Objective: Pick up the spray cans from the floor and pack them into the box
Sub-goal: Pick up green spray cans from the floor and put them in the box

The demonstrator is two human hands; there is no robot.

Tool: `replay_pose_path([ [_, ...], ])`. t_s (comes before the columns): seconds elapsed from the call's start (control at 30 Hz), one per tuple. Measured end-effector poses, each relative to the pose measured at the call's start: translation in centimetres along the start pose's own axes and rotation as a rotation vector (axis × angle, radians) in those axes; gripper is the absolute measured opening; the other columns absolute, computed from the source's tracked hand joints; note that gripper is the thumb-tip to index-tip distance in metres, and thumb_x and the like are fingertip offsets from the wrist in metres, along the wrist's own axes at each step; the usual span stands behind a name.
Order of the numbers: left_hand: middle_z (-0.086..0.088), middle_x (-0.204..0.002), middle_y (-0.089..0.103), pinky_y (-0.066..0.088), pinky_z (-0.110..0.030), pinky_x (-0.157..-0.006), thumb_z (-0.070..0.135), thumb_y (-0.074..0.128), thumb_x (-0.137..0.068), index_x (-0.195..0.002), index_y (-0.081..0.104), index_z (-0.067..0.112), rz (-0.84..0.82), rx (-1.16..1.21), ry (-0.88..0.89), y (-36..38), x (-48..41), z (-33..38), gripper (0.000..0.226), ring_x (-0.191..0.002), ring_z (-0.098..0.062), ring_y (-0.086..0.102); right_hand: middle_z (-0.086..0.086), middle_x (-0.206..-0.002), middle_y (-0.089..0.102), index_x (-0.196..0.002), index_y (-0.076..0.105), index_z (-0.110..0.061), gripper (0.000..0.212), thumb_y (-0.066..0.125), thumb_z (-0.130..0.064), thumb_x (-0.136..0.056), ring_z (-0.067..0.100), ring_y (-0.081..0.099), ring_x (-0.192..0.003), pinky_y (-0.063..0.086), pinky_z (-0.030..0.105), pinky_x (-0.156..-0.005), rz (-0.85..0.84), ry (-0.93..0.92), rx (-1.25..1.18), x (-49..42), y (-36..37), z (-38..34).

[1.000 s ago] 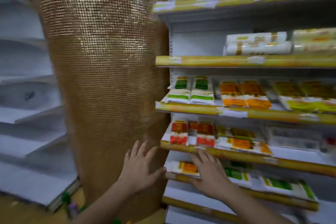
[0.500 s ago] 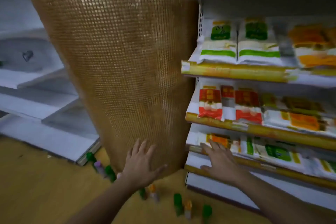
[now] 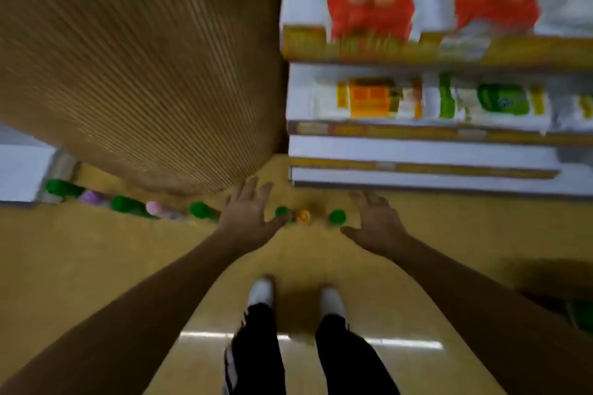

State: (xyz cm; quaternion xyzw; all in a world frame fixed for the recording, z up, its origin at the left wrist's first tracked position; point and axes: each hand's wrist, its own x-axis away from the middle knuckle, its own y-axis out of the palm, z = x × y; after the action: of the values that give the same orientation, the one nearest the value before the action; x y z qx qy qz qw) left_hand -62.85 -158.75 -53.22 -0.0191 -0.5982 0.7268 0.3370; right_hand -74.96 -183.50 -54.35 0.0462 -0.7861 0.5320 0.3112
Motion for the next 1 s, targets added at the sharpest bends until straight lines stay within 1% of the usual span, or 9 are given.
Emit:
replay_pose_path([
  [0.13, -0.013, -0.163, 0.026, 0.026, -0.052, -0.118, 0.066, 0.062, -0.086, -0.156, 0.032, 0.021, -0.048, 0.094, 0.031, 8.4, -5.3, -2.9, 0.089, -0.150, -0.035, 0.020, 0.009, -0.163, 0.026, -0.157, 0.025, -0.023, 0.088, 0.070, -0.052, -0.087, 0.033, 0.030, -0.146, 0.037, 0.047, -0.113, -0.024, 0.099, -0.067, -4.4, 8.0, 2.5],
  [0.23, -0.013, -0.160, 0.032, 0.031, -0.050, -0.116, 0.057, 0.076, -0.079, -0.154, 0.035, 0.019, -0.040, 0.219, -0.035, 15.4, -8.2, -5.9, 0.093, -0.146, -0.033, 0.029, 0.012, -0.158, 0.036, -0.156, 0.030, -0.016, 0.088, 0.074, -0.045, -0.086, 0.033, 0.035, -0.143, 0.035, 0.043, -0.114, -0.036, 0.144, -0.140, -8.5, 14.6, 4.0],
  [0.43, -0.009, -0.153, 0.042, 0.038, -0.041, -0.110, 0.052, 0.088, -0.065, -0.154, 0.032, 0.019, -0.020, 0.481, -0.305, 29.6, -13.1, -12.6, 0.110, -0.140, -0.028, 0.040, 0.018, -0.146, 0.047, -0.153, 0.034, -0.014, 0.100, 0.089, -0.034, -0.073, 0.036, 0.048, -0.131, 0.042, 0.042, -0.103, 0.192, 0.369, -0.437, -17.0, 27.6, 7.6],
  [0.57, -0.004, -0.153, 0.044, 0.041, -0.039, -0.110, 0.041, 0.094, -0.060, -0.154, 0.030, 0.022, 0.044, 0.612, -0.319, 36.3, -16.6, -14.2, 0.115, -0.140, -0.024, 0.041, 0.008, -0.147, 0.051, -0.154, 0.032, -0.019, 0.107, 0.093, -0.033, -0.067, 0.026, 0.053, -0.128, 0.049, 0.045, -0.104, 0.300, 0.459, -0.679, -21.5, 33.2, 11.1],
  [0.67, 0.004, -0.151, 0.046, 0.043, -0.043, -0.111, 0.029, 0.097, -0.059, -0.153, 0.035, 0.023, 0.103, 0.752, -0.255, 39.4, -19.1, -13.9, 0.112, -0.139, -0.015, 0.041, -0.002, -0.142, 0.055, -0.147, 0.042, -0.021, 0.101, 0.095, -0.034, -0.062, 0.016, 0.055, -0.125, 0.052, 0.041, -0.102, 0.388, 0.393, -0.811, -24.1, 36.0, 12.6],
  [0.77, 0.019, -0.136, 0.052, 0.044, -0.024, -0.106, 0.023, 0.096, -0.060, -0.144, 0.046, 0.027, 0.162, 0.895, -0.224, 41.1, -21.0, -12.6, 0.098, -0.127, 0.003, 0.046, -0.009, -0.123, 0.062, -0.138, 0.050, -0.021, 0.101, 0.093, -0.051, -0.052, 0.007, 0.058, -0.114, 0.052, 0.018, -0.090, 0.447, 0.333, -0.865, -25.8, 37.2, 13.0],
  [0.83, 0.030, -0.115, 0.053, 0.047, -0.012, -0.093, 0.020, 0.096, -0.060, -0.129, 0.054, 0.028, 0.213, 0.897, -0.228, 41.5, -21.8, -11.9, 0.081, -0.106, 0.017, 0.051, -0.018, -0.109, 0.062, -0.132, 0.055, -0.020, 0.091, 0.093, -0.049, -0.054, -0.005, 0.060, -0.103, 0.049, 0.005, -0.078, 0.463, 0.307, -0.866, -26.2, 37.3, 12.9],
  [0.9, 0.030, -0.102, 0.053, 0.050, -0.012, -0.082, 0.018, 0.096, -0.059, -0.119, 0.058, 0.028, 0.252, 0.854, -0.235, 41.0, -22.2, -11.4, 0.072, -0.095, 0.014, 0.055, -0.024, -0.100, 0.061, -0.125, 0.058, -0.021, 0.079, 0.095, -0.041, -0.058, -0.012, 0.060, -0.096, 0.048, 0.003, -0.074, 0.481, 0.299, -0.846, -26.2, 37.1, 12.6],
  [1.0, 0.022, -0.098, 0.059, 0.054, -0.025, -0.083, 0.020, 0.095, -0.059, -0.115, 0.058, 0.030, 0.276, 0.799, -0.239, 39.0, -21.4, -11.3, 0.069, -0.098, -0.005, 0.059, -0.021, -0.100, 0.062, -0.124, 0.060, -0.019, 0.075, 0.097, -0.030, -0.059, 0.001, 0.061, -0.098, 0.050, 0.011, -0.077, 0.512, 0.322, -0.838, -25.1, 35.8, 12.1],
])
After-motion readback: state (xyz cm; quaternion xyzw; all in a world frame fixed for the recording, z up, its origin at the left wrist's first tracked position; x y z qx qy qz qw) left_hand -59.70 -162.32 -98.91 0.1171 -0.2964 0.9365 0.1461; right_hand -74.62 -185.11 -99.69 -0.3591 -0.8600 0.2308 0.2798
